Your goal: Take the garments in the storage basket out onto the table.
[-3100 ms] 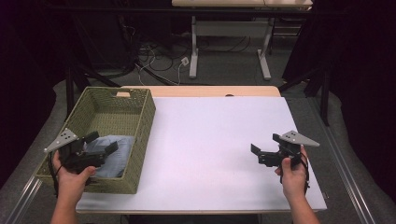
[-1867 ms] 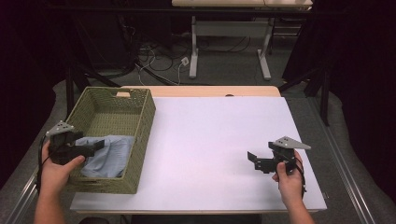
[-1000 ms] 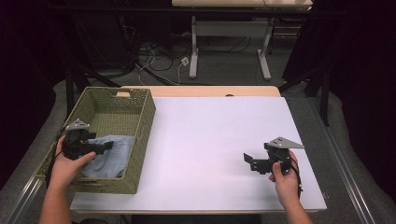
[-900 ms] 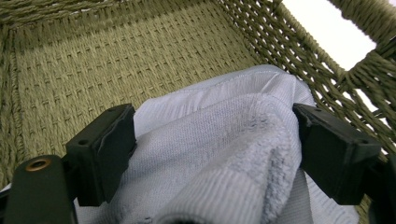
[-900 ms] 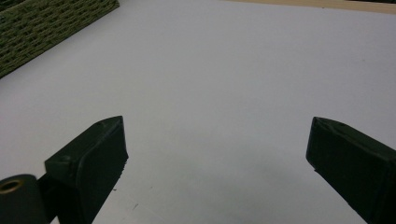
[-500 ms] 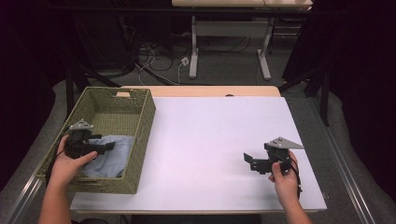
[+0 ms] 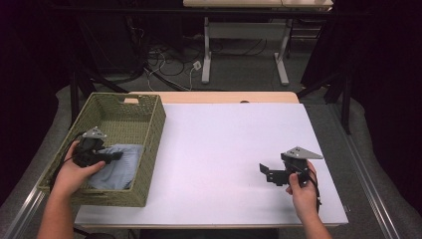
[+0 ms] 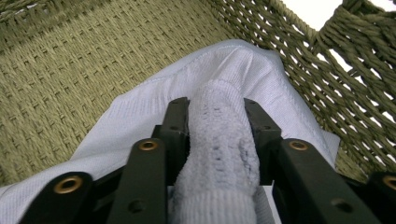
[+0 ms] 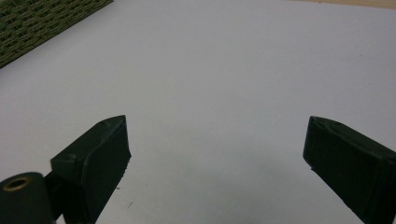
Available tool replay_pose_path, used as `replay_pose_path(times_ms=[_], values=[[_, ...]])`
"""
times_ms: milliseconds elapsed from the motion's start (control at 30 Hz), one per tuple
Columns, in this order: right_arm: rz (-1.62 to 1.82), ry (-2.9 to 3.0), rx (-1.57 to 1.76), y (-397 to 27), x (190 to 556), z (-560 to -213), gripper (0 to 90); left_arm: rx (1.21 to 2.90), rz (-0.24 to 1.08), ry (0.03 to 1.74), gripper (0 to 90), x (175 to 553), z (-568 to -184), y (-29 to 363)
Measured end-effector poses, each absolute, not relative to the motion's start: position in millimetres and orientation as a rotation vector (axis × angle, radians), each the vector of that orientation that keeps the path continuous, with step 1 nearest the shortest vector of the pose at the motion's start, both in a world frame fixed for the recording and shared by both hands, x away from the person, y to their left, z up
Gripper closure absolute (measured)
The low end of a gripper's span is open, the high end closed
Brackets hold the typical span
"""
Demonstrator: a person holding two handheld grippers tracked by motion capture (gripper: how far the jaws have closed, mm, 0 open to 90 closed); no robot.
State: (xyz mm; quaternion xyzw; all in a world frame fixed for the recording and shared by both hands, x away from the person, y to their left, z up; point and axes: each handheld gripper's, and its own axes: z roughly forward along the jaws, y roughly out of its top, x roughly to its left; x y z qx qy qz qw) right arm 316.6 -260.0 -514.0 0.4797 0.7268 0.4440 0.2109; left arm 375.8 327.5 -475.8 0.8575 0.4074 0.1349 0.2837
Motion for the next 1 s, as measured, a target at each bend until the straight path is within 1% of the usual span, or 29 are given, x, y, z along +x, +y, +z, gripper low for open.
replay_pose_path(times_ms=[300, 533, 567, 1000], values=[[1.231, 2.014, 1.341, -262, 316, -514, 7.0, 2.292, 0.342, 1.142, 70.0, 376, -469, 323], [1.237, 2.011, 1.337, -263, 317, -515, 7.2, 2.270, 0.331, 1.167, 71.1, 374, -457, 324], [1.236, 2.010, 1.338, -263, 317, -516, 7.3, 2.270, 0.313, 1.187, 71.3, 373, -453, 325], [1.229, 2.010, 1.351, -264, 317, -517, 7.8, 2.220, 0.327, 1.227, 71.9, 372, -433, 326]])
